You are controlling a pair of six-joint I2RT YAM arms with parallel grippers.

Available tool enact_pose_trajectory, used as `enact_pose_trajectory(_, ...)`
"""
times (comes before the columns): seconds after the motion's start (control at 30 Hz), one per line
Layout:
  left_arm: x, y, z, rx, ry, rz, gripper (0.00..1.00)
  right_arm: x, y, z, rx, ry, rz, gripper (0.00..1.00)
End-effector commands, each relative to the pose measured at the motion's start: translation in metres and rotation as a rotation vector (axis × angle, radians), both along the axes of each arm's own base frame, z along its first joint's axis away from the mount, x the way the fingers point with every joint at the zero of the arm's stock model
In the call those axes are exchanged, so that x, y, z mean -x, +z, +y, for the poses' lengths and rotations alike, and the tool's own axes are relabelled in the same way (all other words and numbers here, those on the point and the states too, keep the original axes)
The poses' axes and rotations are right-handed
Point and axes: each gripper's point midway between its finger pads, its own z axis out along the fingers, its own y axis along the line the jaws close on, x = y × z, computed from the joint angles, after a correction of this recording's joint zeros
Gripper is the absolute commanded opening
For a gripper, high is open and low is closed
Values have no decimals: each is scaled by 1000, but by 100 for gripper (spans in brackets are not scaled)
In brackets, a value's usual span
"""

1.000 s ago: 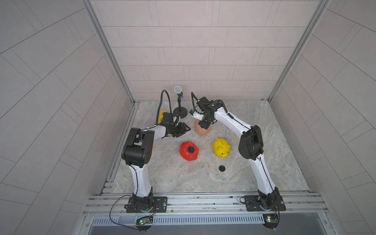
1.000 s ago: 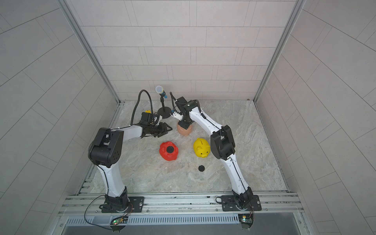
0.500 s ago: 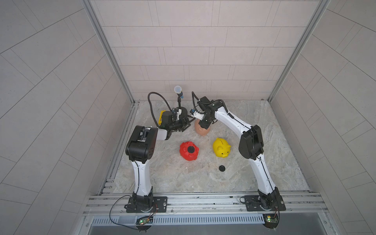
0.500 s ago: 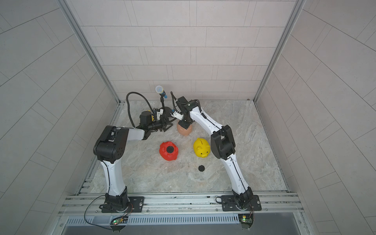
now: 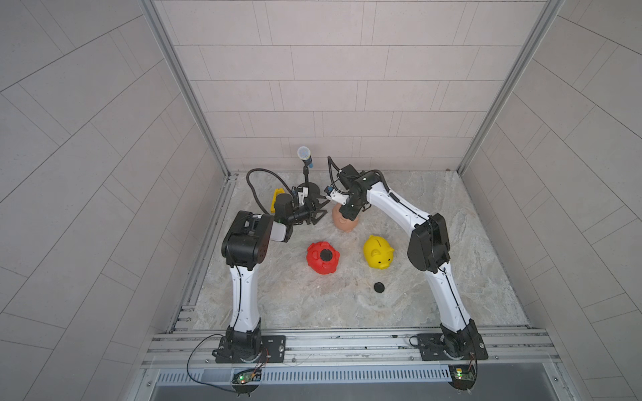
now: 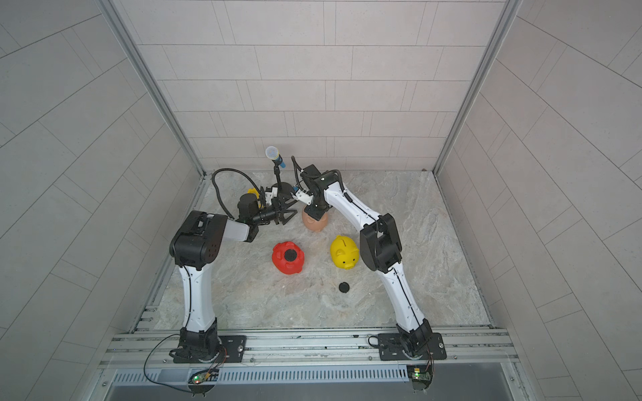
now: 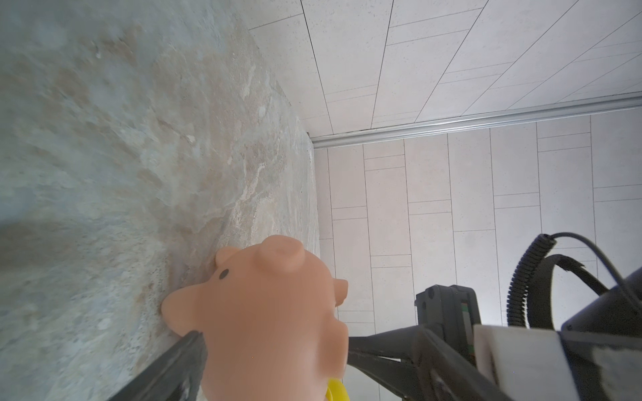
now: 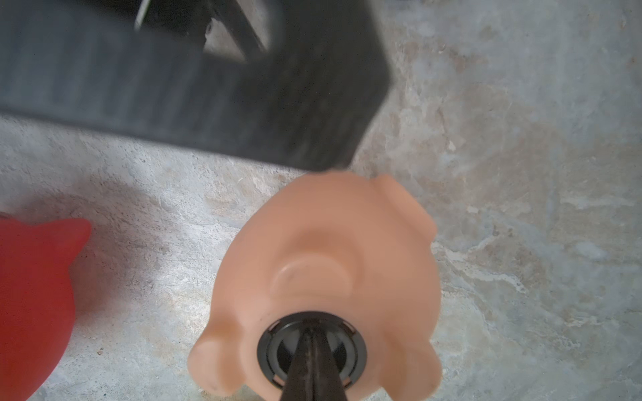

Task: Close piggy banks
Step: Hold the piggy bank at the center of the board.

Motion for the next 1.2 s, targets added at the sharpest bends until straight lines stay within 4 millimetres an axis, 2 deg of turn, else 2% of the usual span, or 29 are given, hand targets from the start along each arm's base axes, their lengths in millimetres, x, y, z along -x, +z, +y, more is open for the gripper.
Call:
enact_pose_trajectory(0.0, 0, 0, -7, -38, -30, -38, 100, 20, -60, -10, 84, 2, 160, 0)
enact_pose_trajectory(0.2, 8, -11, -14, -160, -60, -26, 100, 21, -62, -10, 82, 3, 166, 0)
enact_pose_trajectory(0.47, 8, 4, -28, -68, -85, -56, 100, 21, -65, -10, 84, 3, 171, 0)
enact_pose_trajectory(0.53, 9, 3, -31, -73, -92, -54, 100, 22, -66, -10, 85, 4, 175, 0)
enact_pose_trajectory(0.87, 12, -19, -32, -203, -102, -20, 100, 24, -68, -10, 86, 3, 185, 0)
enact_pose_trajectory(1.17, 9, -25, -39, -221, -116, -12, 100, 24, -68, -11, 87, 2, 189, 0)
